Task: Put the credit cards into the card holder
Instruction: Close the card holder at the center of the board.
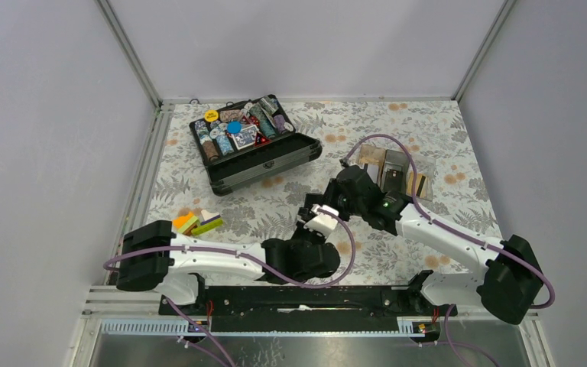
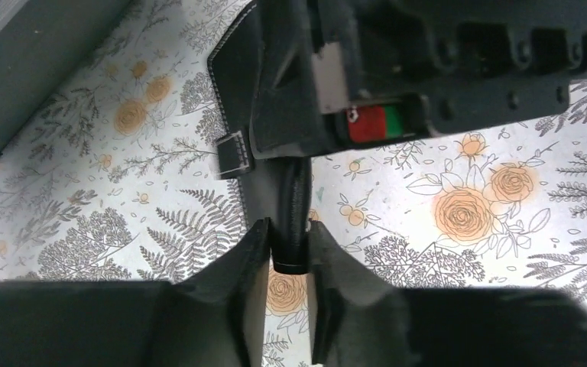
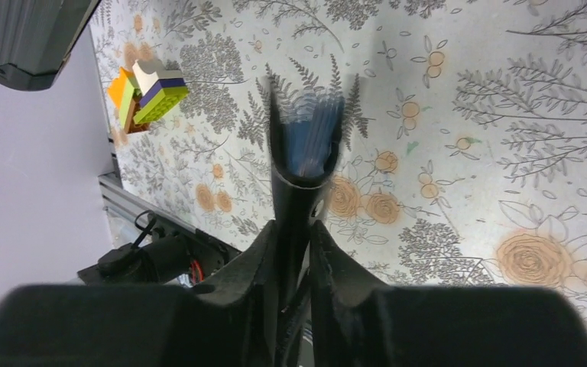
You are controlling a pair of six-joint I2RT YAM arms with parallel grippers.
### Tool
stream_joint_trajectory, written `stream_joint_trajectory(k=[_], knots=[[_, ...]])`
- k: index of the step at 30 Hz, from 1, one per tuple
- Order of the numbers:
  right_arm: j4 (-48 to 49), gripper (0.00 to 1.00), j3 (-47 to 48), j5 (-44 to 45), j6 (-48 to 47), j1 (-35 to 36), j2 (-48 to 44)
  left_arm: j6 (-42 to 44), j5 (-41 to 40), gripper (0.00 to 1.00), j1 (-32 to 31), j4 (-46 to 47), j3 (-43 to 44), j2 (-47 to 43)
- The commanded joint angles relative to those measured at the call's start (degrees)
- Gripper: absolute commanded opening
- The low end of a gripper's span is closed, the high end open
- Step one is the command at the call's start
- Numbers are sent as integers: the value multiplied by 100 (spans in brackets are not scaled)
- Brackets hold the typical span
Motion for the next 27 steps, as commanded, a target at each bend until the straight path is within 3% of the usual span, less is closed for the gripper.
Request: stream_joint_trajectory(k=[1, 4, 8, 13, 19, 23, 27], knots=[[-47, 32, 235, 94, 10, 60, -253, 168, -688, 11, -35, -184, 341, 209], [-174, 48, 258, 384, -82, 58, -309, -110, -640, 0, -41, -332, 346, 156], [-426, 67, 207, 945, -317, -133, -504, -588, -347, 0, 17, -360, 93, -229], [-446, 83, -37, 723, -713, -833, -776, -1029, 973, 0, 442, 208, -624, -1052], [864, 98, -882, -550, -1577, -1185, -1749, -1589, 2754, 0, 1173, 1231, -1546, -2830], [1961, 100, -1339, -2074, -1776, -1309, -2321, -1766, 3906, 0, 1664, 1675, -1879, -3691], [2712, 99, -1550, -3000, -1546, -1316, -2350, -1837, 4865, 0, 1961, 1998, -1916, -4047]])
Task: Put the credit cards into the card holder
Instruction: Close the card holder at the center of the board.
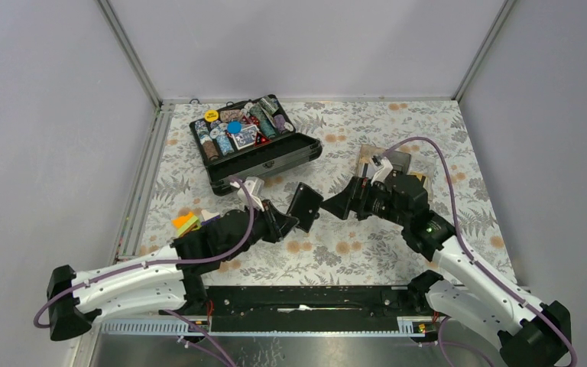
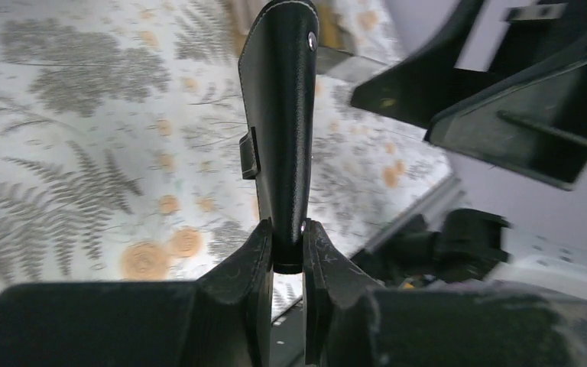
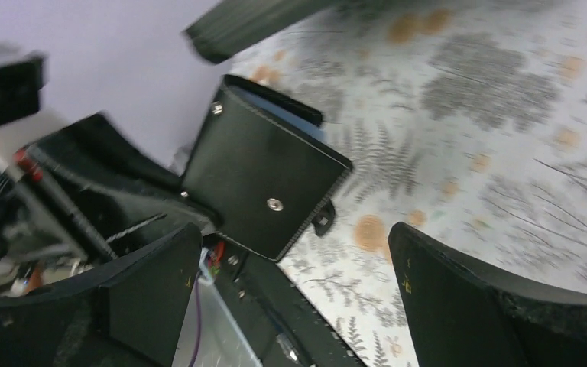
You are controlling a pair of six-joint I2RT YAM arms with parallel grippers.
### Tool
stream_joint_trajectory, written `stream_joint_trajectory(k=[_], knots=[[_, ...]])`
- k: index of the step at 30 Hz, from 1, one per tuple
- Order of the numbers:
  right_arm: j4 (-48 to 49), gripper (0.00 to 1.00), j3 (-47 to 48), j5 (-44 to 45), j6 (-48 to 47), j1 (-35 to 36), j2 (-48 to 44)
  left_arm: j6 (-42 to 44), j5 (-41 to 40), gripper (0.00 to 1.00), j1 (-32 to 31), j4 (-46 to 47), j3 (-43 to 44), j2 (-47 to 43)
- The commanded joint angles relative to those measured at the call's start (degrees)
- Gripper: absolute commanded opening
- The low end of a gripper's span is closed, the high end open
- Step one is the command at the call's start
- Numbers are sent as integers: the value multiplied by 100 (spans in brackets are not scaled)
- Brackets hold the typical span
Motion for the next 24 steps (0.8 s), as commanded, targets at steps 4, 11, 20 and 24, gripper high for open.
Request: stream_joint_trajectory(k=[4, 11, 20, 24], knots=[[1821, 100, -290, -1678, 193, -30, -113, -380, 1848, 0, 272, 1354, -24, -525], [2050, 99, -329, -1701, 445, -34, -188, -622, 2330, 0, 366, 2059, -274, -958], [3912, 81, -348, -2483, 1466, -32, 73, -816, 2740, 2, 445, 2215, -192, -784], [3880, 45, -216, -2470, 1558, -30, 238, -859, 2889, 11, 465, 2209, -136, -518]])
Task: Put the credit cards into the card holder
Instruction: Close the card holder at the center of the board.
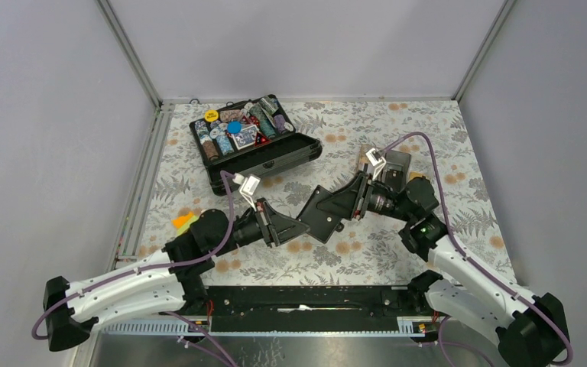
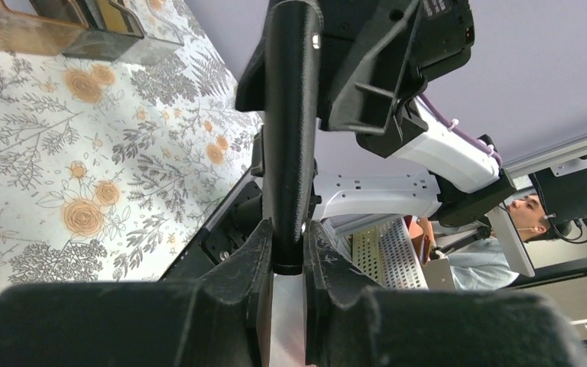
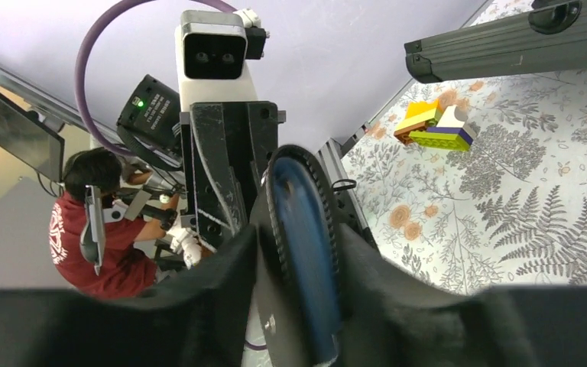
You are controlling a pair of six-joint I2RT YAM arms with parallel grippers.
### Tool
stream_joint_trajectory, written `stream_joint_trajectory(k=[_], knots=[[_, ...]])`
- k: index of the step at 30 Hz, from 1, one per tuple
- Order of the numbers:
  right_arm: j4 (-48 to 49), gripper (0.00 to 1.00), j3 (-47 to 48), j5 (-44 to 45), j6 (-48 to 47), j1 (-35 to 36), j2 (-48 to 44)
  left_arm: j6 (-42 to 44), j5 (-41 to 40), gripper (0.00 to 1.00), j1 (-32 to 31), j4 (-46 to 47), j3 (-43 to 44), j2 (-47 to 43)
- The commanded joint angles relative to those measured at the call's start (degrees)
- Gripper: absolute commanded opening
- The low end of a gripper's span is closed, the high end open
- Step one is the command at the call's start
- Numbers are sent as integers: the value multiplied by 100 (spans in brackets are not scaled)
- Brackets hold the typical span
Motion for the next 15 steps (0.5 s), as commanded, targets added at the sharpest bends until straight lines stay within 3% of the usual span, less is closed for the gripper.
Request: stream_joint_trajectory(k=[1, 3, 4, 6, 7, 9, 12, 15], knots=[[440, 35, 267, -241, 273, -25, 156, -102, 335, 16, 49, 439, 177, 248], [-58, 16, 444, -135, 125, -23, 208, -58, 404, 25, 80, 309, 222, 359], [-382, 11, 534, -93, -10, -17, 228, -14, 448, 37, 99, 214, 270, 403], [-1168, 4, 806, 34, -418, -17, 293, 152, 503, 70, 153, -97, 387, 489], [-1549, 2, 928, 64, -603, -20, 359, 259, 495, 81, 166, -271, 458, 521], [-2139, 0, 1179, -16, -926, -17, 557, 485, 447, 94, 205, -646, 594, 605], [-2407, 0, 1370, -415, -1065, -17, 889, 792, 413, 94, 217, -1018, 798, 796], [-2656, 0, 1511, -579, -1273, -17, 1101, 1017, 492, 84, 216, -1057, 892, 948]])
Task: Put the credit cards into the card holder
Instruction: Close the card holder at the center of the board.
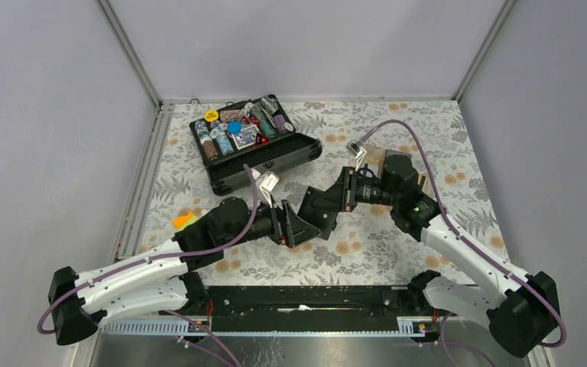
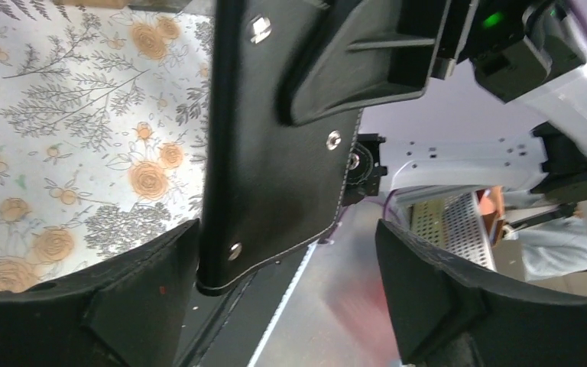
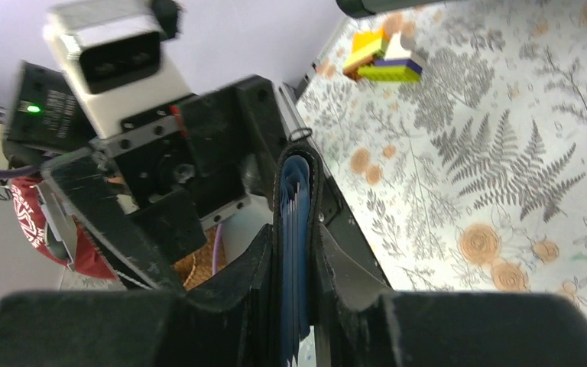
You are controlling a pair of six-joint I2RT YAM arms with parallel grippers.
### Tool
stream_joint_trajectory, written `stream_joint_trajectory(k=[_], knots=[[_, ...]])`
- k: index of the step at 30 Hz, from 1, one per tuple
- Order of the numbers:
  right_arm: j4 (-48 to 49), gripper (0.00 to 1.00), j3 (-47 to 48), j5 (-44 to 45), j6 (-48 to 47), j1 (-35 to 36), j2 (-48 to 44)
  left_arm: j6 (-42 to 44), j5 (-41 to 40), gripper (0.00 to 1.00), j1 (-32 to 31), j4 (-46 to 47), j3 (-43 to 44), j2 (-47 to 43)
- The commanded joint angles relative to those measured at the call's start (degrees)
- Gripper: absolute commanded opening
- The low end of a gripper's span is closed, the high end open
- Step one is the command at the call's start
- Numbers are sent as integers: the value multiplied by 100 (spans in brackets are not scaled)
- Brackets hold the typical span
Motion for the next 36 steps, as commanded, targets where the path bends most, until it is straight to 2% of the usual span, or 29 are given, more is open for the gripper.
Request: stream_joint_trajectory(k=[1, 4, 7, 14, 16, 20, 22, 24, 28, 32, 36], knots=[[-830, 0, 483, -413, -628, 10, 265, 528, 172, 81, 23, -128, 375, 160], [-1518, 0, 765, -525, -961, 8, 491, 570, 128, 65, 31, -82, 302, 210], [-1534, 0, 803, -709, -1026, 9, 573, 517, 185, 54, 33, 152, 192, 305], [-1393, 0, 755, -1287, -1006, 7, 704, 297, 306, 52, 33, 689, 33, 478], [-1302, 0, 715, -1411, -960, 7, 684, 245, 293, 48, 33, 834, -34, 481], [-1250, 1, 677, -1521, -858, 8, 605, 67, 270, 26, 33, 1155, -192, 489], [-1392, 18, 741, -1298, -928, 8, 563, -8, 270, 16, 33, 1267, -255, 499], [-1708, 42, 832, -846, -993, 10, 492, -70, 174, 6, 32, 1306, -314, 472], [-2603, 72, 1032, 804, -1031, 5, 294, -242, -261, 1, 33, 1460, -606, 271], [-2451, 84, 851, 1307, -629, 9, 131, -364, -626, 0, 33, 1450, -721, 116], [-2267, 85, 778, 1656, -339, 176, 47, -429, -780, 0, 33, 1367, -714, 112]])
